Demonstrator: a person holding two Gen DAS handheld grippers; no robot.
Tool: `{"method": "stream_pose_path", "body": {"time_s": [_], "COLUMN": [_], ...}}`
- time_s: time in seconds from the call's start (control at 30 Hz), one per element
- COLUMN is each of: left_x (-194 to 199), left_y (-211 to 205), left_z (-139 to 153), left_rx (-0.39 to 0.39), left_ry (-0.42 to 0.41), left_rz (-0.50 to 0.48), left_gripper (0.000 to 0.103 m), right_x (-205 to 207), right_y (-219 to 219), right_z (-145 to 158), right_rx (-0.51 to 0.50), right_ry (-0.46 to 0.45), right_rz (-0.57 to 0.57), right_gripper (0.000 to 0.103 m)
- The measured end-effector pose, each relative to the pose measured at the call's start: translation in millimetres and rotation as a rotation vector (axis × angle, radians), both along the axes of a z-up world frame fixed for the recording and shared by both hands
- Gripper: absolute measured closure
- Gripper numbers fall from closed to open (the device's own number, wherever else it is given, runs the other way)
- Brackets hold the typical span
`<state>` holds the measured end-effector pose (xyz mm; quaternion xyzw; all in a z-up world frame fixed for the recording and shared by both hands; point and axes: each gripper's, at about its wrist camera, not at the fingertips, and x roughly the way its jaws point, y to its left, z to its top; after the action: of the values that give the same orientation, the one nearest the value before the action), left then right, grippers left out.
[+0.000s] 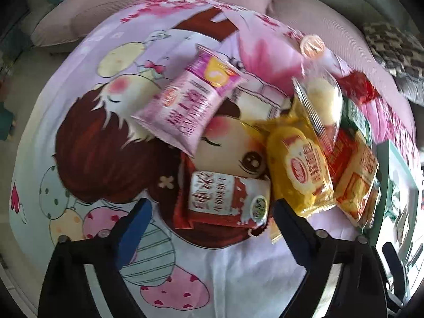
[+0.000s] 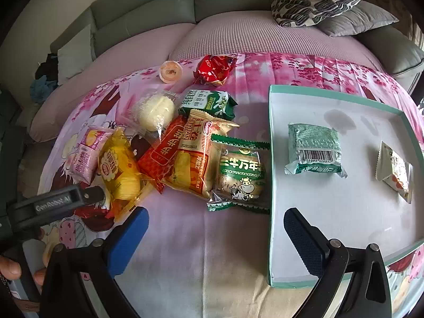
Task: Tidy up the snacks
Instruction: 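Move both tools back toward the snack pile, then grasp the red-white milk biscuit box with the left tool while the right tool grasps the yellow bread bag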
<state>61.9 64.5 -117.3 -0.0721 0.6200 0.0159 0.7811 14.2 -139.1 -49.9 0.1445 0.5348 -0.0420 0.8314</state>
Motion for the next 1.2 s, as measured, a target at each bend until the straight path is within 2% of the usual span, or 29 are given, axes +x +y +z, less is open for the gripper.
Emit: {"method": "stream_pose_path", "body": {"time_s": [0.03,0.17,0.3,0.63,0.8,0.9,0.97,1.1,1.17,1.2], "left_x": [0.9,1.0,-0.1,-3.1,2.2,4.8,7.6,11.9,14.6,15.1], "left_y": [-2.9,-7.4,-8.4,20.4,33.2,43.3,48.5,56.6,60.6,62.4], "left_z": [-2.1,-2.8,2.1,23.0,26.3,29.1,29.0,23.2,21.1,21.4], "left_rx": [0.002,-0.039,-0.026,-0.062,-0.111,-0.112,-0.110,-0.166,-0.185,-0.194], "left_ry": [0.007,0.008,-0.011,-0.059,-0.054,-0.068,-0.069,-0.046,-0.039,-0.038], "left_rz": [-0.007,-0.013,-0.007,0.072,0.114,0.145,0.155,0.173,0.184,0.193], "left_gripper": [0.025,0.042,0.043,0.043,0.043,0.043,0.043,0.043,0.043,0.043], "right_x": [0.1,0.1,0.3,2.1,12.6,18.8,23.2,34.4,41.1,44.6], "right_y": [-0.2,-0.3,-0.3,12.2,30.1,44.7,55.5,74.7,86.1,91.8], "right_z": [0.0,1.2,1.8,11.1,11.7,13.5,15.6,12.3,8.1,6.3], "right_rx": [0.000,-0.001,-0.002,-0.031,-0.061,-0.076,-0.090,-0.094,-0.098,-0.101], "right_ry": [0.001,-0.004,-0.007,-0.064,-0.083,-0.100,-0.115,-0.106,-0.094,-0.089], "right_rz": [-0.001,-0.003,-0.002,0.040,0.103,0.150,0.184,0.243,0.277,0.293], "right_gripper": [0.000,0.000,0.000,0.000,0.000,0.001,0.004,0.011,0.020,0.021]}}
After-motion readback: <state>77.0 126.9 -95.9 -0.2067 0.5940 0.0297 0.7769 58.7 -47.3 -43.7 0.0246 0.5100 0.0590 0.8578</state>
